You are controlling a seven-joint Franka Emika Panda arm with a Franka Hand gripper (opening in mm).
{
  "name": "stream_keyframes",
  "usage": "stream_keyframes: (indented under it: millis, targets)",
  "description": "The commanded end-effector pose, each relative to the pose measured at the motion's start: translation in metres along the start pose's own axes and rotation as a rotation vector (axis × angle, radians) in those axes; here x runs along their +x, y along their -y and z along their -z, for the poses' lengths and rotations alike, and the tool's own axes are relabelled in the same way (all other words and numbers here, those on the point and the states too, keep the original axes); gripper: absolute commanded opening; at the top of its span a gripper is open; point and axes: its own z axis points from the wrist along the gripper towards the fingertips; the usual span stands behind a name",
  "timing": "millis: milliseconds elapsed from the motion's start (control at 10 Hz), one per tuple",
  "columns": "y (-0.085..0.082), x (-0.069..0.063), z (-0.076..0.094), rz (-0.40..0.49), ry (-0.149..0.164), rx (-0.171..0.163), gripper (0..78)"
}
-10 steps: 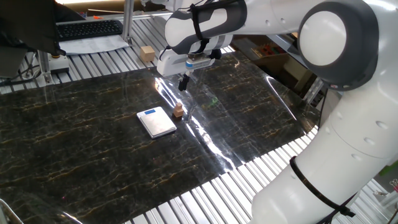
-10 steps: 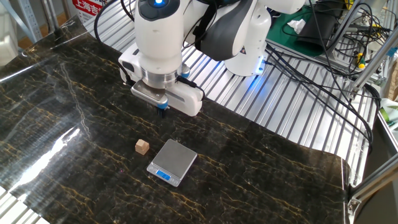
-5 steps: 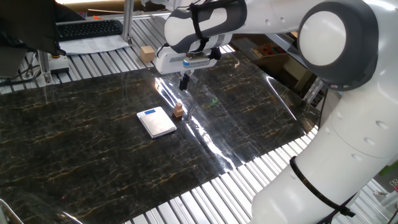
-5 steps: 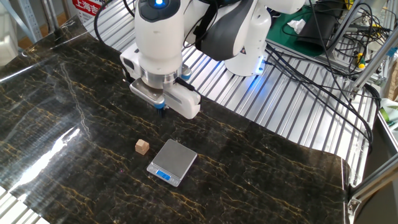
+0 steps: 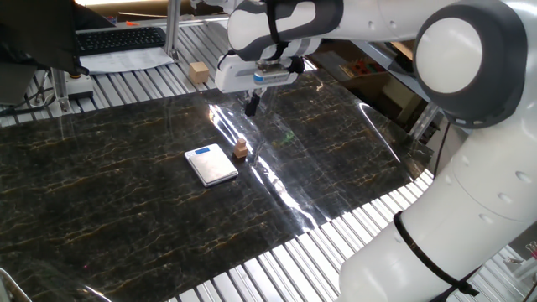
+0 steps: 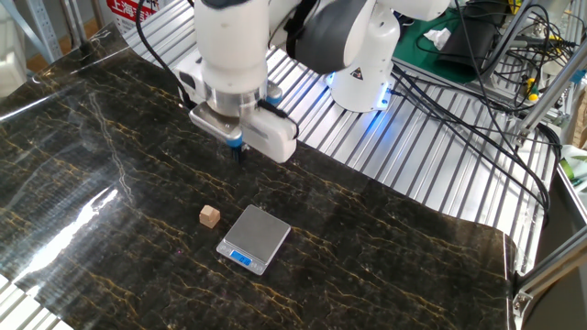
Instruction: Remove the object from the scale
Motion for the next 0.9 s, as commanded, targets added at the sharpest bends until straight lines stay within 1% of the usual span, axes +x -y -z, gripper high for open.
stream_keyframes:
  millis: [100, 300, 400, 500, 600, 900]
  targets:
    - [-0.0014, 0.0023, -0.0052, -0.001, 0.016, -0.002, 1.3]
    - [-0.0012, 0.0026, -0.0045, 0.002, 0.019, -0.002, 1.3]
    - [-0.0007, 0.0031, -0.0029, 0.007, 0.032, -0.003, 1.3]
    - [-0.0004, 0.0032, -0.0023, 0.009, 0.037, -0.003, 1.3]
    - [0.0008, 0.0045, 0.0014, 0.012, 0.047, -0.006, 1.3]
    - [0.0016, 0.0055, 0.0039, 0.014, 0.047, -0.009, 1.3]
